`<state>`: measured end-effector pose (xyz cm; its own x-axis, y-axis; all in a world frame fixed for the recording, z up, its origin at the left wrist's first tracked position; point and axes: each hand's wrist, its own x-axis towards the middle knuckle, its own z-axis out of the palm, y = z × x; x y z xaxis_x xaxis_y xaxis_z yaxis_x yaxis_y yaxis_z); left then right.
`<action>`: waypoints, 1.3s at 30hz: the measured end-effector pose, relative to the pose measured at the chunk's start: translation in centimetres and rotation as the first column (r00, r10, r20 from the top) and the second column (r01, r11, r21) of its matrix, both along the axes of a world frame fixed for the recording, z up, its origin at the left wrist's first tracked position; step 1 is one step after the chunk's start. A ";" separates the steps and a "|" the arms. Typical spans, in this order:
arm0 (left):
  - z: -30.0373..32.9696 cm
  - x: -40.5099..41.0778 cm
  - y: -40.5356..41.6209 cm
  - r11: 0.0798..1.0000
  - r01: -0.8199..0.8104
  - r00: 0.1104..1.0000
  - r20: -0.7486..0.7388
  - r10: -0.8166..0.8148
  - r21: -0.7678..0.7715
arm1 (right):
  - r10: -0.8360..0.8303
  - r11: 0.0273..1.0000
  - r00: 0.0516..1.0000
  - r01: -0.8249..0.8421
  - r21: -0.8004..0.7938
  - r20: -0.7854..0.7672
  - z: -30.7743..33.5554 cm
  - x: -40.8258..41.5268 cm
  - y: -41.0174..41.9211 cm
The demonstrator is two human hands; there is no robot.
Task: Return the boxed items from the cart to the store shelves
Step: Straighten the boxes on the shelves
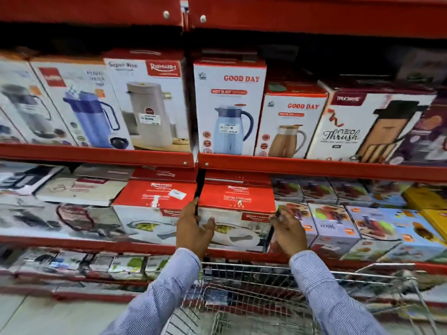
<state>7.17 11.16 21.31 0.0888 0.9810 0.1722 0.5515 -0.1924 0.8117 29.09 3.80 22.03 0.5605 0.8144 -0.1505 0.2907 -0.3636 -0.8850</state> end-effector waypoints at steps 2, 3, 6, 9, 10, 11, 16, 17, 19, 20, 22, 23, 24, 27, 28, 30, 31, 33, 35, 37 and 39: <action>0.3 0.0 0.2 0.999 0.045 0.998 -0.031 -0.046 -0.017 | -0.027 1.000 0.999 0.027 0.000 0.026 0.1 -0.3 0.2; 0.3 0.0 0.2 0.998 0.055 0.997 -0.046 -0.056 -0.022 | -0.041 0.999 0.998 0.041 0.002 0.037 0.1 -0.4 0.3; 0.2 0.2 0.2 0.998 0.051 0.995 -0.079 -0.055 -0.048 | -0.084 0.997 0.995 0.083 0.006 0.054 0.1 -0.4 0.4; 0.1 0.6 0.4 0.998 0.037 0.995 -0.096 -0.041 -0.049 | -0.115 0.993 0.992 0.116 -0.010 0.058 0.0 -0.3 0.5; 0.1 0.7 0.5 0.999 0.021 0.995 -0.094 -0.026 -0.050 | -0.118 0.993 0.991 0.119 -0.017 0.058 -0.1 -0.3 0.5; 0.2 0.8 0.5 0.999 0.008 0.996 -0.089 -0.013 -0.054 | -0.118 0.993 0.991 0.120 -0.022 0.061 -0.2 -0.2 0.5; 0.1 0.7 0.2 0.999 0.016 0.994 -0.103 -0.019 -0.036 | -0.158 0.987 0.987 0.159 -0.024 0.042 0.1 -0.4 0.4; 0.1 0.7 0.2 0.999 0.015 0.995 -0.100 -0.019 -0.039 | -0.168 0.985 0.985 0.169 -0.020 0.030 0.2 -0.5 0.3; 0.0 0.7 0.1 0.999 0.012 0.996 -0.091 -0.016 -0.046 | -0.171 0.985 0.985 0.172 -0.017 0.025 0.4 -0.6 0.2; 0.0 0.7 0.1 0.999 0.010 0.996 -0.088 -0.014 -0.048 | -0.169 0.985 0.985 0.170 -0.015 0.029 0.5 -0.7 0.1; 0.1 0.6 -0.1 0.999 0.008 0.997 -0.081 -0.012 -0.044 | -0.174 0.985 0.984 0.174 -0.015 0.044 0.6 -0.7 0.1; 0.2 0.6 -0.1 0.999 0.008 0.997 -0.076 -0.011 -0.038 | -0.177 0.984 0.983 0.178 -0.015 0.051 0.6 -0.6 0.1; 0.2 0.5 -0.2 0.999 0.009 0.998 -0.068 -0.011 -0.031 | -0.177 0.984 0.982 0.179 -0.013 0.060 0.5 -0.6 0.0; 0.2 0.4 -0.3 1.000 0.015 0.999 -0.050 -0.016 -0.023 | -0.179 0.983 0.981 0.181 -0.011 0.077 0.4 -0.5 -0.2; 0.2 0.3 -0.3 1.000 0.015 0.999 -0.049 -0.016 -0.024 | -0.181 0.983 0.980 0.182 -0.007 0.079 0.3 -0.6 -0.3; 0.1 0.3 -0.5 1.000 0.013 0.999 -0.048 -0.014 -0.026 | -0.185 0.983 0.979 0.185 0.000 0.083 0.3 -0.7 -0.4; 0.1 0.3 -0.5 1.000 0.012 0.999 -0.050 -0.013 -0.026 | -0.185 0.983 0.979 0.186 0.002 0.082 0.3 -0.7 -0.4; 0.2 0.3 -0.6 1.000 0.018 0.998 -0.054 -0.020 -0.026 | -0.179 0.984 0.981 0.180 -0.008 0.076 0.3 -0.7 -0.4; 0.4 0.2 -0.6 0.999 0.031 0.998 -0.059 -0.033 -0.030 | -0.163 0.986 0.985 0.165 -0.026 0.061 0.4 -0.8 -0.4; 0.7 0.2 -0.5 0.999 0.039 0.996 -0.076 -0.042 -0.038 | -0.138 0.989 0.990 0.140 -0.038 0.042 0.4 -0.8 -0.3; 1.0 0.1 -0.5 0.998 0.046 0.995 -0.091 -0.048 -0.032 | -0.122 0.990 0.992 0.124 -0.060 0.029 0.7 -0.8 -0.2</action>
<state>7.30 10.68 22.34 0.1490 0.9800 0.1319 0.6148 -0.1963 0.7639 28.29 3.63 22.72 0.6602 0.7285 -0.1828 0.2620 -0.4514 -0.8530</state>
